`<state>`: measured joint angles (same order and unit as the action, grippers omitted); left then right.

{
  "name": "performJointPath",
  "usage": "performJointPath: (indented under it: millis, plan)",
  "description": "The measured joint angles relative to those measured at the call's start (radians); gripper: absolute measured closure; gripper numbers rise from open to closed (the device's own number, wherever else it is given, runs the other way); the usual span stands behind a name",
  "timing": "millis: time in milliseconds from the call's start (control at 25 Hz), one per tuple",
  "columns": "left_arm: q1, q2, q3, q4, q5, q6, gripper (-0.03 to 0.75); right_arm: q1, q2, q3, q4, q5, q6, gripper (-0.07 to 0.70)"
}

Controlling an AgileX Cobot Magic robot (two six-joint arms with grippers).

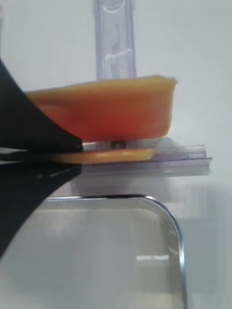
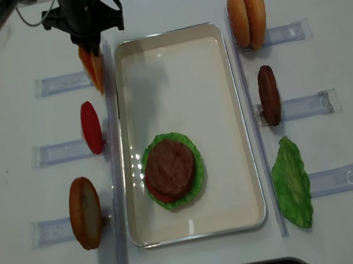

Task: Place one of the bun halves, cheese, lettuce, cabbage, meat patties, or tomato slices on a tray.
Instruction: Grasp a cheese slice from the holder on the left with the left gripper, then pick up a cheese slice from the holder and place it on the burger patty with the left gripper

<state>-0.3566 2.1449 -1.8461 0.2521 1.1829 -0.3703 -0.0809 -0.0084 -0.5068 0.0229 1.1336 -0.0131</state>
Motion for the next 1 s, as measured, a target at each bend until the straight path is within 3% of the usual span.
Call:
performJointPath:
  millis: [80,240,640,760,1000]
  plan:
    - [0.000,0.001,-0.050,-0.024,0.031,0.019,0.690,0.000,0.000,0.000,0.000,0.000,0.000,0.388]
    - [-0.001,-0.009,-0.129,-0.071,0.035,0.037,0.690,0.000,0.000,0.000,0.000,0.000,0.000,0.388]
    - [-0.002,-0.117,-0.142,-0.097,0.047,0.060,0.690,0.000,0.000,0.000,0.000,0.000,0.000,0.388]
    - [-0.002,-0.186,-0.082,-0.120,0.047,0.069,0.690,0.000,0.000,0.000,0.000,0.000,0.000,0.388]
    - [-0.003,-0.421,0.186,-0.126,0.050,0.077,0.690,0.000,0.000,0.000,0.000,0.000,0.000,0.388]
